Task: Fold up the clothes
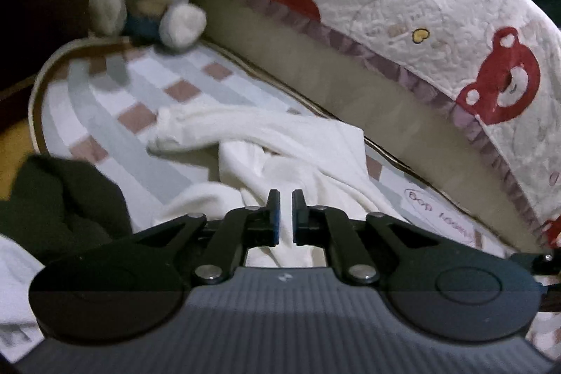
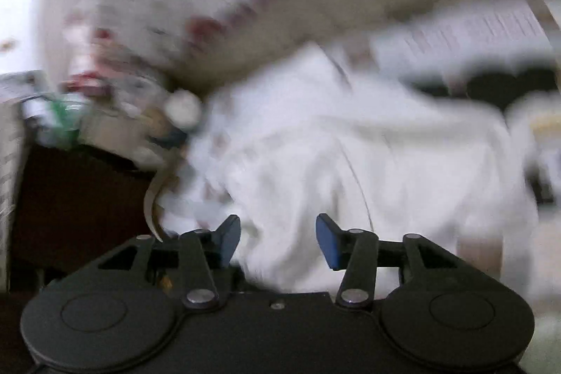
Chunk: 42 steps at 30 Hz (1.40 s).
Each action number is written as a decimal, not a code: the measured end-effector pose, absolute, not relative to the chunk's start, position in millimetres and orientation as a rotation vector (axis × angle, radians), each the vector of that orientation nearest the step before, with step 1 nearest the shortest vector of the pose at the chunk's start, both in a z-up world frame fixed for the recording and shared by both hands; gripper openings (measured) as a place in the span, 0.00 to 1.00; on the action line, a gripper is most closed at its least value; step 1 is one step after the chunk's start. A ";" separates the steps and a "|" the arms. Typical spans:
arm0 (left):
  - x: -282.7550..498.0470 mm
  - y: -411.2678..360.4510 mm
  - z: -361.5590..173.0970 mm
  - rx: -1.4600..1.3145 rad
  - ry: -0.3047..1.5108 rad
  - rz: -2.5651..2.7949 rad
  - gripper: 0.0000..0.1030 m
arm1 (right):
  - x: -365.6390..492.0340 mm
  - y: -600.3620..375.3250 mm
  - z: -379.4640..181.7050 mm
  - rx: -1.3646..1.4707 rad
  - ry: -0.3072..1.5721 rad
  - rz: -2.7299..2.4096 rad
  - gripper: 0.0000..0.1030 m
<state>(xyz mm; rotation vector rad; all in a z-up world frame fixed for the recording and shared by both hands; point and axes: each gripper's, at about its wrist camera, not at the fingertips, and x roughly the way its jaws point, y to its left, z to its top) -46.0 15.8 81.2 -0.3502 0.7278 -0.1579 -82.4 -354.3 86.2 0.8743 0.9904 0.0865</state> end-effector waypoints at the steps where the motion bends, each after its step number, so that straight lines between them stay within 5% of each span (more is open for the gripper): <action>1: -47.7 17.3 85.3 -0.353 0.715 -0.152 0.08 | -80.6 -348.1 86.4 0.881 1.021 0.059 0.53; 4: -52.9 22.4 96.8 -0.366 0.670 -0.136 0.24 | -66.7 -325.4 106.3 0.639 1.100 -0.020 0.53; 6: -55.6 29.6 97.3 -0.410 0.602 -0.136 0.69 | -60.1 -308.2 124.3 0.435 1.106 -0.039 0.53; 7: -56.6 32.7 96.4 -0.422 0.571 -0.135 0.71 | -56.4 -299.9 130.8 0.346 1.111 -0.024 0.52; 13: -37.1 41.3 53.2 -0.338 0.560 -0.194 0.68 | -33.6 -242.4 168.5 -0.251 1.041 0.039 0.52; 18: 27.7 35.9 22.7 -0.407 0.773 -0.175 0.22 | 3.0 -228.2 149.2 -0.299 1.021 0.057 0.52; 23: 66.7 26.0 0.9 -0.352 0.753 -0.177 0.08 | 47.0 -235.7 88.3 -0.130 1.028 0.116 0.43; 24: 69.2 29.9 -8.9 -0.390 0.765 -0.198 0.07 | 52.5 -234.2 77.5 -0.129 1.025 0.133 0.39; 26: 72.7 37.2 -24.1 -0.433 0.789 -0.218 0.05 | 63.4 -231.1 55.8 -0.126 1.019 0.168 0.14; 27: 74.5 40.2 -26.6 -0.452 0.789 -0.235 0.04 | 68.9 -229.5 44.9 -0.125 1.015 0.185 0.12; 31: 82.0 51.9 -36.5 -0.525 0.786 -0.302 0.04 | 78.6 -217.9 21.2 -0.190 0.947 0.271 0.17; 34: 84.9 53.5 -40.0 -0.550 0.779 -0.322 0.05 | 91.2 -220.4 10.8 -0.248 0.915 0.290 0.41; 38: 90.9 52.3 -45.3 -0.543 0.770 -0.316 0.11 | 105.9 -228.2 1.5 -0.238 0.914 0.323 0.43; 42: 97.4 51.5 -50.5 -0.518 0.759 -0.310 0.30 | 112.8 -226.7 -1.5 -0.224 0.907 0.383 0.41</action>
